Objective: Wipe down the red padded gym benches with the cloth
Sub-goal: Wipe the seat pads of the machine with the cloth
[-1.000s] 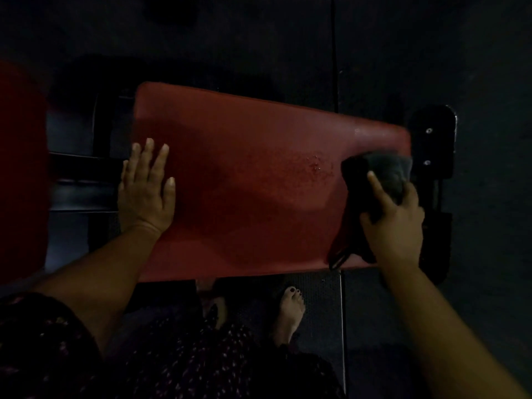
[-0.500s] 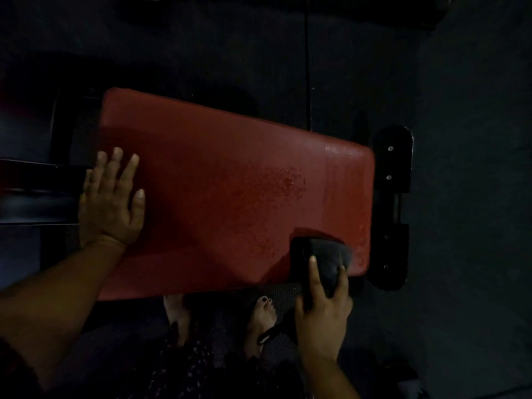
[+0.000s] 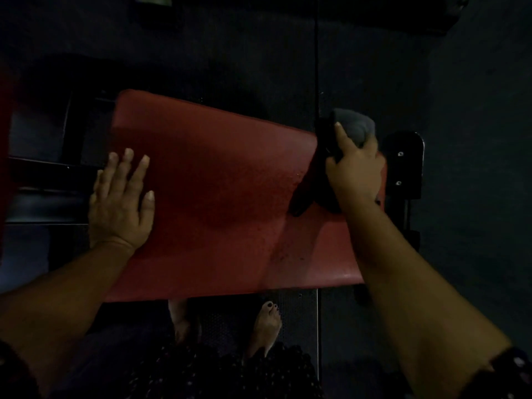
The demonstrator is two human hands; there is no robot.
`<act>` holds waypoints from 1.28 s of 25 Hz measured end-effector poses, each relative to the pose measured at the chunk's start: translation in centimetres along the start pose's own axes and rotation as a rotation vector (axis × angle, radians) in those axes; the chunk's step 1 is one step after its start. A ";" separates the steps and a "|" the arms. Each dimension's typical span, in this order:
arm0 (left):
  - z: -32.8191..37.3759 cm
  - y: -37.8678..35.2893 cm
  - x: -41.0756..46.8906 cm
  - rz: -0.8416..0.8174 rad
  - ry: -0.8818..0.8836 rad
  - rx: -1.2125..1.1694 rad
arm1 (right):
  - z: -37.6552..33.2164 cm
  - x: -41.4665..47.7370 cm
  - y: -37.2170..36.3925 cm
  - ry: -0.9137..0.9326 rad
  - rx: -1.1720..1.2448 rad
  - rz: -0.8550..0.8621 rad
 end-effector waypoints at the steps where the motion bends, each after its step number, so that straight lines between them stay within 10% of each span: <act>1: 0.0 0.0 0.1 -0.002 0.003 -0.002 | -0.9 0.4 0.0 0.042 -0.022 -0.028; 17: -0.8 -0.9 0.1 0.028 -0.031 -0.010 | 4.6 -28.5 -6.5 0.001 0.092 -0.249; 32: -0.4 -0.3 0.0 0.000 -0.011 0.016 | -3.9 -3.0 -2.6 0.300 -0.211 -0.059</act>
Point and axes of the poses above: each hand's wrist, its own x-axis towards the middle knuckle, its own y-axis out of the back of the hand, z = x × y, the point moved 1 cm from there along x, towards the middle knuckle, and after that the axes turned 12 degrees about x, right-handed, at the moved point
